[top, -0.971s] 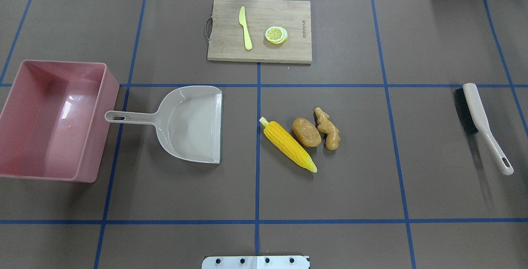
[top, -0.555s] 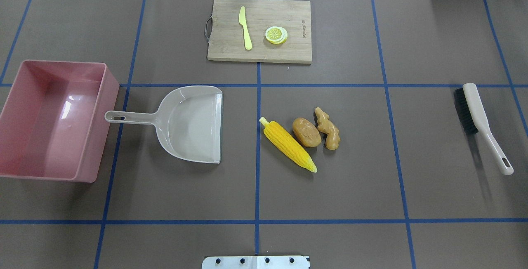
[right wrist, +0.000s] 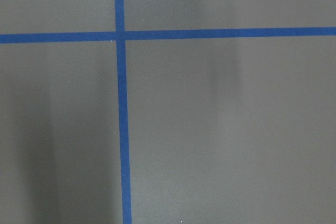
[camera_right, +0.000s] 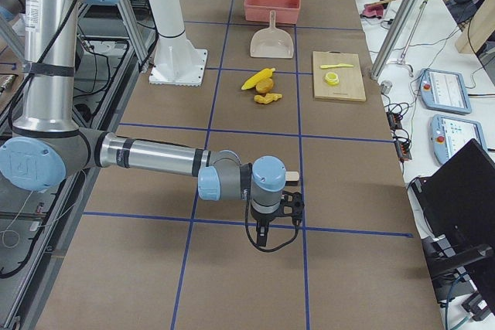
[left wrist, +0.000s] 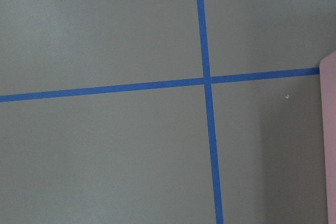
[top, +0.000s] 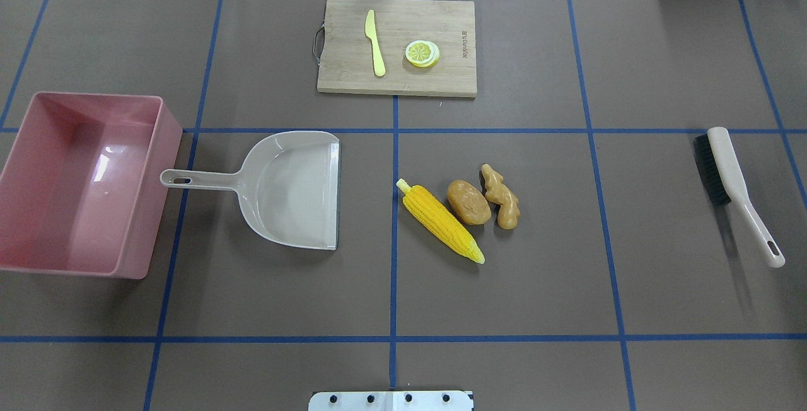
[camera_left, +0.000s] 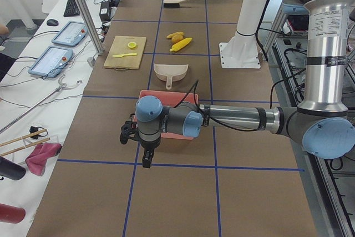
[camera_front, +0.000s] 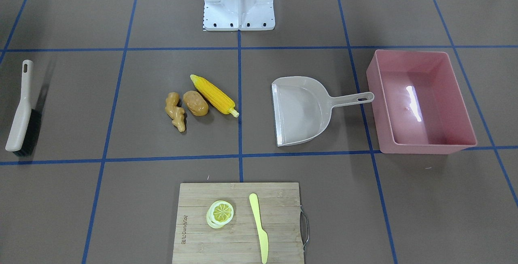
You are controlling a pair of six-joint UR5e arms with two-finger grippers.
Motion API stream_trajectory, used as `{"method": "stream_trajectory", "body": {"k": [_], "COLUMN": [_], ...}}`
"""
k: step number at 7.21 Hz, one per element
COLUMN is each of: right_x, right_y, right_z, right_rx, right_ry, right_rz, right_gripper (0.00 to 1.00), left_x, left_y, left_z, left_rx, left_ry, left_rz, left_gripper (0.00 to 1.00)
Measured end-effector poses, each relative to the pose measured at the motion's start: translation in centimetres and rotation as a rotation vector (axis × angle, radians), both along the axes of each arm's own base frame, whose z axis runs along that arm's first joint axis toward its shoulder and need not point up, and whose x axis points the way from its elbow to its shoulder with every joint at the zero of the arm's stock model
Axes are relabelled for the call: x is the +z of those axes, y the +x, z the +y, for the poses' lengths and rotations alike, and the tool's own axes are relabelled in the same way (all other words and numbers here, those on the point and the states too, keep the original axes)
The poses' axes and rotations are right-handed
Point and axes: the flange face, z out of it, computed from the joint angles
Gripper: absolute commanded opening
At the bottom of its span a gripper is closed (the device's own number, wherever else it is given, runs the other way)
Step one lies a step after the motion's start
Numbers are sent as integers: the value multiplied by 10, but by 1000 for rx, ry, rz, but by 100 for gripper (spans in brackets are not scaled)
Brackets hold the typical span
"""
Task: Sweep and dump trash into bin
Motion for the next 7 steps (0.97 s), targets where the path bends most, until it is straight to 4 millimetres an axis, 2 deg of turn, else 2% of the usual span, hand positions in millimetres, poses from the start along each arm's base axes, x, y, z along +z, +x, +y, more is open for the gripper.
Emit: {"method": "stream_trajectory", "body": {"k": [1, 2, 3, 4, 5, 6, 7], "right_x": [-7, -10, -12, -12, -12, -15, -20], "right_y": [0, -1, -1, -2, -4, -6, -7], "right_z": [-2, -3, -3, -3, -1, 0, -2], "right_rx": [-12, -16, -16, -17, -18, -15, 1], "right_ry": [34, 49, 52, 49, 38, 29, 19], "right_rz": [-1, -6, -9, -18, -44, -68, -79], "right_gripper": [100, 100, 100, 100, 100, 100, 100], "left_x": [-17, -45, -79, -115, -149, -177, -202], "left_y": [0, 0, 2, 4, 9, 16, 35], "left_z": [-4, -5, -13, -29, -44, -48, -45], "left_rx": [-1, -2, 0, 5, 15, 29, 67], "left_ry": [21, 35, 33, 30, 45, 76, 119], "left_rz": [1, 3, 3, 2, 2, 8, 23], "left_gripper": [98, 98, 98, 98, 98, 98, 98]}}
